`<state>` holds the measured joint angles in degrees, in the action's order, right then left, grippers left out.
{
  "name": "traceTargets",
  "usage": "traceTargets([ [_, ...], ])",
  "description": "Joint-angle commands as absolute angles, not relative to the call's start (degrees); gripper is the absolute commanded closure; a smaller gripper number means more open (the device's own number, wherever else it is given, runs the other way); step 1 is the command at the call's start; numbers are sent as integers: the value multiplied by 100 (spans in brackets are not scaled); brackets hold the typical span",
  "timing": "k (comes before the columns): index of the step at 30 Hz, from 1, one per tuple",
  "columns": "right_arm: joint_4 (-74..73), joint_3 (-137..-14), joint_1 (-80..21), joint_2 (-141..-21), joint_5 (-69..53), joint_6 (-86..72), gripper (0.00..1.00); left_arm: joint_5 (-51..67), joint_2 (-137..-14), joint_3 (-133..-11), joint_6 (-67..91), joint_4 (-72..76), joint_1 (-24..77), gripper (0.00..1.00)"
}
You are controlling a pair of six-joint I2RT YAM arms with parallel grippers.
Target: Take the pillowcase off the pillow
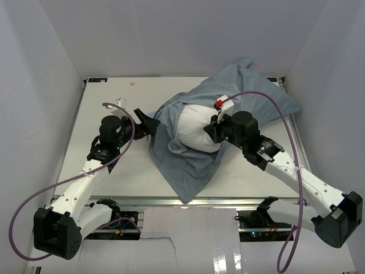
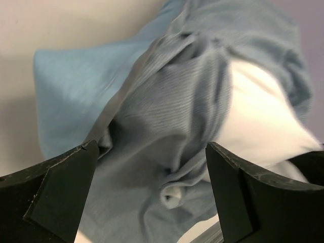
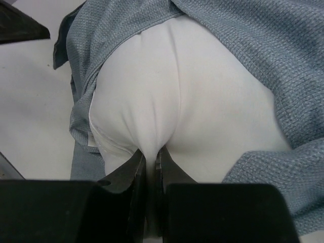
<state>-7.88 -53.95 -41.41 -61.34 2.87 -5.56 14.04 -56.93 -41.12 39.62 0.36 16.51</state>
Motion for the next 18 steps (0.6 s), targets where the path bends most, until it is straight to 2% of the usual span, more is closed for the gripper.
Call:
traceTargets([
  [1,-281,-5985,-4026,-5994,431,-536,92,1284,-5880,-3903,3919,-448,1652,2],
  [10,-272,-6029,-3964,-5933,132,-589,92,1300,-6617,-3797,3982,666,1652,2],
  [12,-246,-6003,-3955,-5906,132,-598,92,1537,-6828,-3797,3964,1089,1661,9],
  [13,-246,-6003,-3955,-5898,132,-598,92,1599,-7081,-3832,3946,1177,1661,17],
  [14,-229,-6012,-3955,-5889,132,-598,92,1634,-7206,-3884,3946,1221,1661,51],
  [16,-228,-6021,-3946,-5871,202,-580,92,1486,-7391,-3990,3894,1204,1652,82],
  [17,-229,-6038,-3929,-5854,237,-537,92,998,-7383,-4008,3885,1047,1635,100],
  [18,-246,-6038,-3920,-5836,272,-519,92,636,-7357,-4060,4059,907,1617,100],
])
